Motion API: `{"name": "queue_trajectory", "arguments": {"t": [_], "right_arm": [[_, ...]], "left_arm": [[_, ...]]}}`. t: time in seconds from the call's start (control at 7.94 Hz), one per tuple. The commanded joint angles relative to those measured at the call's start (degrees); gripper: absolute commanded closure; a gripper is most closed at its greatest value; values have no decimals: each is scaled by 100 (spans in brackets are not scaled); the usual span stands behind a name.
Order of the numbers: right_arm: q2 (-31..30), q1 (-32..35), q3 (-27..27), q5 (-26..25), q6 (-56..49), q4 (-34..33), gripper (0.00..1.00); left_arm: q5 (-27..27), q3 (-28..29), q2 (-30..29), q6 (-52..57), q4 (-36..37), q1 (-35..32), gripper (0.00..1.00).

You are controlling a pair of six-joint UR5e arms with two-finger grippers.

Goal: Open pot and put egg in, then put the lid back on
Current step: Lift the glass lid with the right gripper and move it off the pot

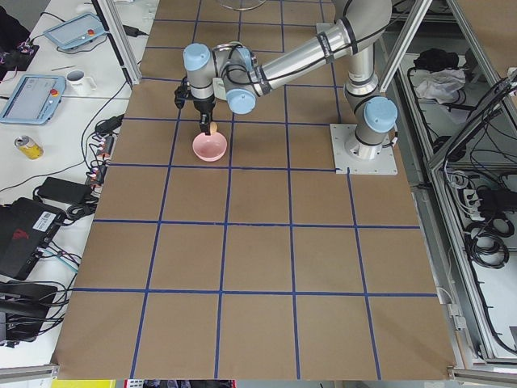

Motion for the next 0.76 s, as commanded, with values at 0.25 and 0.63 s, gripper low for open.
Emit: {"name": "queue_trajectory", "arguments": {"t": [0.25, 0.63], "right_arm": [[-29, -28, 126, -68, -265, 6, 100], [-29, -28, 126, -68, -274, 15, 100]], "left_arm": [[-230, 39, 759, -2399, 44, -1850, 49], [-230, 30, 506, -3888, 430, -2977, 50]]}}
